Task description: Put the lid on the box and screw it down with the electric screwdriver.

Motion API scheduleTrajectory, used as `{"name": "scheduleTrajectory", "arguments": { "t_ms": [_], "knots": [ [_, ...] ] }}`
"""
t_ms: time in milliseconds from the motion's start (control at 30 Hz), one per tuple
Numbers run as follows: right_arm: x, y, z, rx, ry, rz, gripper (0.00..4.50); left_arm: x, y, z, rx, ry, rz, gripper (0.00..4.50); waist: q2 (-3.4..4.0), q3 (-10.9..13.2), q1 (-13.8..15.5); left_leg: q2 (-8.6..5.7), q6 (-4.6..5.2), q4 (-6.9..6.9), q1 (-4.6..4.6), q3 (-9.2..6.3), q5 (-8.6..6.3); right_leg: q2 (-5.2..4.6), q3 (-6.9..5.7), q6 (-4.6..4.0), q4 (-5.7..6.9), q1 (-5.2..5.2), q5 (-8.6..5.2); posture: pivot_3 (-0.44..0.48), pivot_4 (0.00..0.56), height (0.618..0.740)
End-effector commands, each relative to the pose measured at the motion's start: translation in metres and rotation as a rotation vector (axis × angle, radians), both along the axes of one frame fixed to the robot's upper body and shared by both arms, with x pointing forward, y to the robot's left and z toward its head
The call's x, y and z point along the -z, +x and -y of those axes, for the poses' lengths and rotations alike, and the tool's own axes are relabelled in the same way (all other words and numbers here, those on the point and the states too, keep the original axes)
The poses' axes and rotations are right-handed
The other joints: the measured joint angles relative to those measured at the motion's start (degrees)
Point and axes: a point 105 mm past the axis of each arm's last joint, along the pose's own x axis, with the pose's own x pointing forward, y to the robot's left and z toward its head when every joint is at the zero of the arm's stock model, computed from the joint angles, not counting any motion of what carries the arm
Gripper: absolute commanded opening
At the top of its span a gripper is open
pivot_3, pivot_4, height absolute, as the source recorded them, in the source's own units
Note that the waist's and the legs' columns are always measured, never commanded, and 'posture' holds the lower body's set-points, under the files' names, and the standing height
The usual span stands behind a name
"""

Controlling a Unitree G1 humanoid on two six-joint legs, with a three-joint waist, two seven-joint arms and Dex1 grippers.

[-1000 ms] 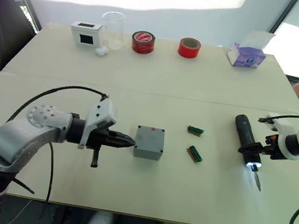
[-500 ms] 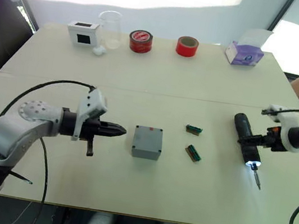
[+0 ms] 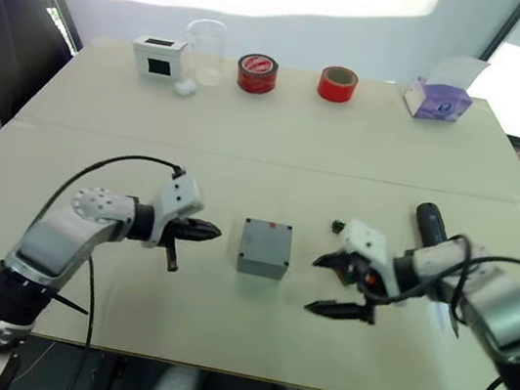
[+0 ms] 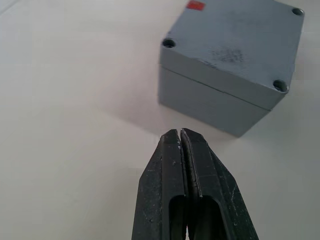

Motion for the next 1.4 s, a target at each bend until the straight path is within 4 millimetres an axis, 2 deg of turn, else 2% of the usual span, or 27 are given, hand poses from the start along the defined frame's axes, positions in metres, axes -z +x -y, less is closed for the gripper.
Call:
{"name": "scheduleTrajectory", "arguments": {
  "t_ms": [33,133,267,467,567,733,867,1000,1100,1200,1267,1400],
  "knots": [
    [-0.010,0.003,-0.010,-0.005,0.029,0.076,4.45,-0.005,0.003,0.010,0.039,0.025,0.048,0.00,-0.04,0.0,0.0,0.03,0.01,0.07,0.01,-0.04,-0.01,0.03,-0.04,-0.01,0.00,0.06,0.00,0.000,0.150,0.740],
    [-0.006,-0.001,-0.020,-0.012,0.052,0.055,4.45,0.001,0.002,0.021,0.072,0.025,0.039,0.00,-0.04,0.0,0.1,0.04,0.00,0.07,0.02,-0.09,-0.01,0.05,-0.07,-0.02,0.00,0.08,0.00,0.000,0.150,0.740],
    [-0.004,-0.004,-0.028,-0.015,0.072,0.043,4.45,0.002,0.006,0.023,0.069,0.027,0.045,0.00,-0.04,0.0,0.0,0.04,0.01,0.11,0.00,-0.08,-0.01,0.05,-0.06,-0.02,0.00,0.07,0.00,0.000,0.150,0.740],
    [-0.005,-0.009,-0.048,0.003,0.158,-0.004,4.45,-0.005,0.024,0.040,0.088,-0.032,0.061,0.00,-0.05,0.0,0.1,0.03,0.01,0.18,0.00,-0.13,-0.01,0.06,-0.10,-0.02,0.01,0.13,0.00,0.000,0.150,0.740],
    [-0.008,-0.009,-0.051,0.028,0.170,-0.001,4.45,-0.007,0.042,0.039,0.068,-0.010,0.104,0.00,-0.05,0.0,0.1,0.01,0.03,0.20,0.00,-0.13,-0.02,0.05,-0.11,-0.02,0.00,0.14,0.00,0.000,0.150,0.740],
    [-0.017,-0.006,-0.042,0.059,0.160,0.025,4.45,-0.013,0.049,0.027,0.046,-0.001,0.126,0.00,-0.05,0.0,-0.2,0.02,0.03,0.19,0.00,-0.11,-0.01,0.07,-0.10,-0.01,0.02,0.10,0.00,0.000,0.150,0.740],
    [-0.030,0.001,-0.012,0.087,0.096,0.081,4.45,-0.009,0.038,-0.004,-0.008,0.063,0.121,0.00,-0.04,0.0,-0.3,0.02,0.05,0.18,-0.01,-0.09,-0.03,0.06,-0.08,-0.01,0.03,0.08,0.00,0.000,0.150,0.740],
    [-0.032,0.025,0.002,0.123,0.045,0.173,4.45,-0.002,0.004,-0.012,0.041,0.076,0.041,0.00,-0.04,0.0,-0.5,0.08,0.07,0.16,0.00,-0.07,-0.04,0.08,-0.08,-0.02,0.00,0.07,-0.01,0.000,0.150,0.740],
    [-0.027,0.035,-0.001,0.103,0.041,0.186,4.45,0.004,-0.022,-0.008,0.095,0.084,-0.016,0.00,-0.07,0.0,-0.4,0.08,0.07,0.16,0.00,-0.06,-0.05,0.05,-0.07,-0.02,-0.01,0.09,0.00,0.000,0.150,0.740],
    [-0.021,0.037,-0.007,0.061,0.040,0.184,4.45,0.006,-0.029,0.000,0.098,0.061,-0.034,0.00,-0.07,0.0,0.1,0.07,0.07,0.17,-0.01,-0.07,-0.05,0.03,-0.07,-0.02,-0.01,0.08,-0.01,0.000,0.150,0.740],
    [-0.018,0.038,-0.013,0.035,0.044,0.178,4.45,0.008,-0.030,0.006,0.092,0.043,-0.037,0.00,-0.07,0.0,0.1,0.07,0.07,0.19,-0.01,-0.07,-0.05,0.03,-0.07,-0.02,0.00,0.12,0.00,0.000,0.150,0.740],
    [-0.014,0.032,-0.027,-0.026,0.071,0.138,4.45,0.006,-0.015,0.023,0.063,0.000,0.003,0.00,-0.08,0.0,0.0,0.06,0.07,0.19,0.00,-0.08,-0.04,0.04,-0.08,-0.02,0.01,0.12,0.00,0.000,0.150,0.740]
  ]
}}
